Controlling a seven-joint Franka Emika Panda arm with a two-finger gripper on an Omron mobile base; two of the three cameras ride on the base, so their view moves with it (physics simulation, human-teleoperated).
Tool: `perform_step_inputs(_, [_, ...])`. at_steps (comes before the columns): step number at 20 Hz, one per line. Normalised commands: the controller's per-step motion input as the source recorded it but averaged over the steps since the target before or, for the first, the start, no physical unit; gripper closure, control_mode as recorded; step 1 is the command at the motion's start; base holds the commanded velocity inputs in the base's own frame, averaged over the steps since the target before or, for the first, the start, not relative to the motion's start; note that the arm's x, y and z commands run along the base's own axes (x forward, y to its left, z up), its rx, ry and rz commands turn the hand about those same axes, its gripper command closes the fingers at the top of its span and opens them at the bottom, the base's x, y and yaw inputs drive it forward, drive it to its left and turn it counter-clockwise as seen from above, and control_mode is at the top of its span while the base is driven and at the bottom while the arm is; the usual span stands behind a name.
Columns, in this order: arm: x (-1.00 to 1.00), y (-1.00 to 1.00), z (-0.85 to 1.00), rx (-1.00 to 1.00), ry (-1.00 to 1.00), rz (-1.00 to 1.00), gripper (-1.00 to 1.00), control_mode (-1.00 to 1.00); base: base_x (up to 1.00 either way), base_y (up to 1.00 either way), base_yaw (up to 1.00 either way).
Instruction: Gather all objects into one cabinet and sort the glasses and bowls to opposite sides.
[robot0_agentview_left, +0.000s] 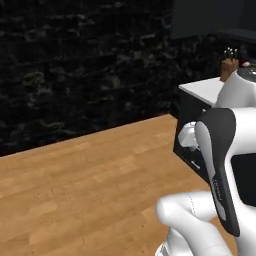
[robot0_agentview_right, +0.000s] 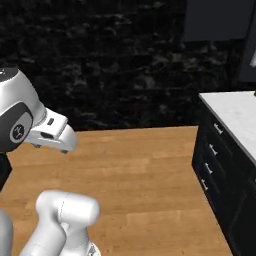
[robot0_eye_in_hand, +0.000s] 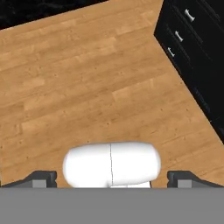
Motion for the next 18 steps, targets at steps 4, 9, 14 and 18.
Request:
perform_step_inputs(4, [0.0,0.0,0.0,0.0,0.0,0.0,-1.0,1.0,1.0,0.01,-0.4])
perform_step_inputs(9, [0.0,0.0,0.0,0.0,0.0,0.0,-1.0,1.0,0.87,0.18,-0.51])
perform_step_inputs(14, [0.0,0.0,0.0,0.0,0.0,0.0,-1.0,1.0,0.69,0.32,-0.59])
perform_step_inputs(18, [0.0,0.0,0.0,0.0,0.0,0.0,-1.0,1.0,0.68,0.34,-0.6])
